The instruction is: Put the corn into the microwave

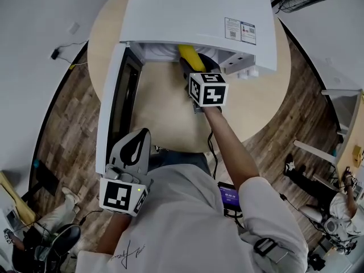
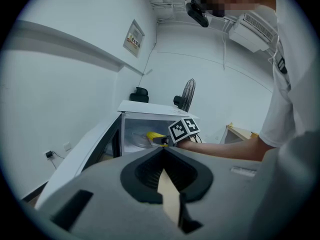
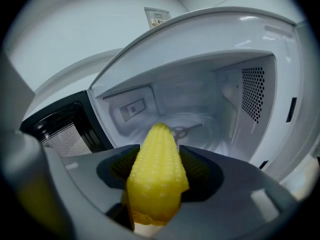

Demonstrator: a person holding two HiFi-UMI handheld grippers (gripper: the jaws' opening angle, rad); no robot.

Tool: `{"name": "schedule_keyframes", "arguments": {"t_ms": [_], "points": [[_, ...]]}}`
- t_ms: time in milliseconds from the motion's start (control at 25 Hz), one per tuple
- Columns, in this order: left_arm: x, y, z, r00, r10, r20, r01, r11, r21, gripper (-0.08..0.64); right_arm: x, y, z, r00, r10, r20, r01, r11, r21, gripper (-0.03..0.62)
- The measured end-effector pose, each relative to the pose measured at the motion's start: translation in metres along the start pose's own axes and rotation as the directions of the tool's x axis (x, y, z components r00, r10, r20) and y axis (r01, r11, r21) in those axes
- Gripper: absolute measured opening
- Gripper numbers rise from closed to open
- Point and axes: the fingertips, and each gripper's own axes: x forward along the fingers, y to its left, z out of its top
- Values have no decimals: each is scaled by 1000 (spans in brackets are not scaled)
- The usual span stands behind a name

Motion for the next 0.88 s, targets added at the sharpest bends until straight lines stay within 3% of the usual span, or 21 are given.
{"name": "schedule_keyframes", "arguments": {"t_ms": [880], "points": [[-1, 10, -6, 999, 30, -29, -31, 999, -35, -11, 47, -14, 9, 999, -50, -3, 50, 998, -41, 261]]}}
